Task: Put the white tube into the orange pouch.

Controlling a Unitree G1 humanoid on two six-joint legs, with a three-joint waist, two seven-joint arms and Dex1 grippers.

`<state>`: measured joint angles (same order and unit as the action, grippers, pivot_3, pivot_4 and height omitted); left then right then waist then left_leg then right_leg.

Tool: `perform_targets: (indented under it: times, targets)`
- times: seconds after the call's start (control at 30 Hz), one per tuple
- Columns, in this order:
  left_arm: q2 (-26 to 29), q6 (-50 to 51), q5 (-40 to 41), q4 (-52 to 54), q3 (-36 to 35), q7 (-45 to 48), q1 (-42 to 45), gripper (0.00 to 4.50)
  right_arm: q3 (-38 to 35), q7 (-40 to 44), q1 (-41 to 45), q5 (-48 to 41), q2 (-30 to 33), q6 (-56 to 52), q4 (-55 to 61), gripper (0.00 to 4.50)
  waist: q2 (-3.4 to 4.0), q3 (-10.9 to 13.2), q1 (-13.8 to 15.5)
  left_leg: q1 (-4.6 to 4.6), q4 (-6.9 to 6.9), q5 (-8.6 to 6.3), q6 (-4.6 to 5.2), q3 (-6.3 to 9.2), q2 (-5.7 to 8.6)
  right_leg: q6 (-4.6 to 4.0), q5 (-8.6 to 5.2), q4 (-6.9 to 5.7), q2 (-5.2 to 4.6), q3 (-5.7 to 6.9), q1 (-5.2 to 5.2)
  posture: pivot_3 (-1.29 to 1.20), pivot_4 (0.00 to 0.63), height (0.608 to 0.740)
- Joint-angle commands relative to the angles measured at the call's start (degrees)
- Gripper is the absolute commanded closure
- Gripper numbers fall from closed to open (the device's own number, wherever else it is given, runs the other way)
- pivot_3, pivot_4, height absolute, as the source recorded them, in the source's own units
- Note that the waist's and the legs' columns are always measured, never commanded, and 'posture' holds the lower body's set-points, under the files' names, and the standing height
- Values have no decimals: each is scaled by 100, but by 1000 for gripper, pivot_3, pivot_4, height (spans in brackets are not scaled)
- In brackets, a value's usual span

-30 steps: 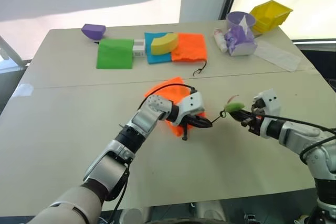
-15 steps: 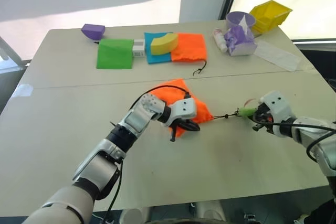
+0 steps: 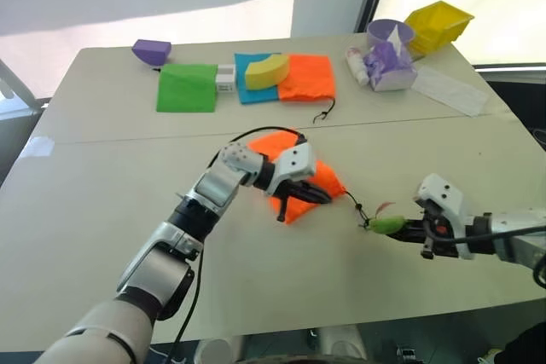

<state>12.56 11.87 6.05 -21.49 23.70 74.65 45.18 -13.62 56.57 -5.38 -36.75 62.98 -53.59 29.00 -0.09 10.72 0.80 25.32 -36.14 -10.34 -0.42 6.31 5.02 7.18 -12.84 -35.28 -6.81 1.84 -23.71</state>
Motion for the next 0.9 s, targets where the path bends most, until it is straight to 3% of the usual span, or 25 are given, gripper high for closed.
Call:
perform_targets:
  times: [0.03, 0.27, 0.5, 0.67, 0.77, 0.9]
  targets:
    - [-17, -117, 220, 163, -128, 163, 52, 4421, -190, 382, -288, -302, 194, -73, 441, 4500, 0, 0, 4, 0, 1, -2, -3, 0, 0, 0, 0, 2, -1, 0, 1, 0, 150, 740]
    - [-84, 2, 792, 242, -371, 687, 222, 4421, 314, 466, -688, -172, 333, 33, 917, 4500, -1, 1, 5, 5, 2, -3, 9, -1, 3, 0, 0, 17, -7, 2, 2, 0, 150, 740]
    - [-13, -656, 561, -24, -65, 1132, 323, 4421, 637, 91, -604, 65, 223, 78, 931, 4500, -1, 0, 2, 2, 2, -9, 1, -2, 1, 0, -1, 19, -6, 3, 5, 0, 150, 740]
    - [-532, -1559, 217, -747, 215, 1147, 597, 4421, 815, -119, -319, 578, 217, 405, 454, 4500, -3, 1, 59, 5, -2, -11, -3, -5, 5, -2, 0, 28, -12, 3, 10, 0, 150, 740]
    - [-768, -1818, 185, -1240, 226, 1312, 837, 3601, 847, -87, -287, 616, 215, 428, 413, 4500, -4, 2, 139, 6, -1, -5, 8, -6, 4, -1, 0, 28, -9, 7, 7, 0, 150, 740]
    - [-864, -2839, -215, -1847, 331, 1249, 1007, 1659, 782, -158, -282, 561, 97, 397, 442, 4500, -2, 1, 138, 4, 7, -4, 15, -6, 1, -19, 11, 28, -6, 9, 5, 0, 150, 740]
